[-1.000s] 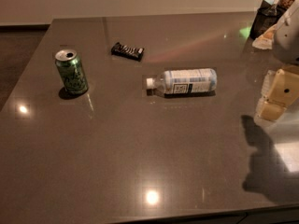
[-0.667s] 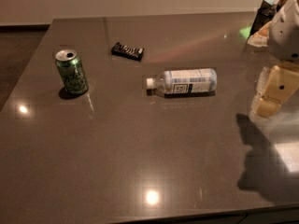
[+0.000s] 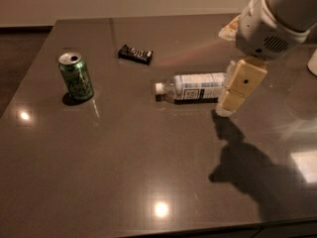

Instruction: Knock green can over

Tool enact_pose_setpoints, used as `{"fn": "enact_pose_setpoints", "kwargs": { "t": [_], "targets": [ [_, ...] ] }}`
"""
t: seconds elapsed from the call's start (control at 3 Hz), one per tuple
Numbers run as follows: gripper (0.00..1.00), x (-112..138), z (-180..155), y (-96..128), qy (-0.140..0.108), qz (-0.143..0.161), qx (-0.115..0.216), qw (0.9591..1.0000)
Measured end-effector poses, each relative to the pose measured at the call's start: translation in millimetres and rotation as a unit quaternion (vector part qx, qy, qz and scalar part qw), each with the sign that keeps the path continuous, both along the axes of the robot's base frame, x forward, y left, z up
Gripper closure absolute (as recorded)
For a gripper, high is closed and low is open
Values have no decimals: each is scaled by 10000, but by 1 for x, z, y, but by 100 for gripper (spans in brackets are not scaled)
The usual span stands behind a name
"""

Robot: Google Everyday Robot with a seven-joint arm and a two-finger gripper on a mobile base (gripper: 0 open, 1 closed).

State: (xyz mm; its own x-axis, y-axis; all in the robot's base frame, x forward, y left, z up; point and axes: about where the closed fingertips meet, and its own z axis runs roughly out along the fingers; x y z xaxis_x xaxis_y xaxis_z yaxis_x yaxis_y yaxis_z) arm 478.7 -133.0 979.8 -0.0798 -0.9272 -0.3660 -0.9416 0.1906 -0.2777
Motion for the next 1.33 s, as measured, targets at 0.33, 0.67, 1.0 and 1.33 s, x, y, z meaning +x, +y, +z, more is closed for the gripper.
{"fn": "enact_pose_setpoints", "kwargs": {
  "t": [0.33, 0.67, 1.0, 1.33],
  "targets": [
    [0, 24, -4, 40, -63, 48, 399, 9992],
    [0, 51, -15, 83, 2, -42, 850, 9964],
    [0, 68, -26, 112, 35, -157, 1117, 9936],
    [0, 84, -34, 142, -52, -267, 1334, 9907]
  ]
}}
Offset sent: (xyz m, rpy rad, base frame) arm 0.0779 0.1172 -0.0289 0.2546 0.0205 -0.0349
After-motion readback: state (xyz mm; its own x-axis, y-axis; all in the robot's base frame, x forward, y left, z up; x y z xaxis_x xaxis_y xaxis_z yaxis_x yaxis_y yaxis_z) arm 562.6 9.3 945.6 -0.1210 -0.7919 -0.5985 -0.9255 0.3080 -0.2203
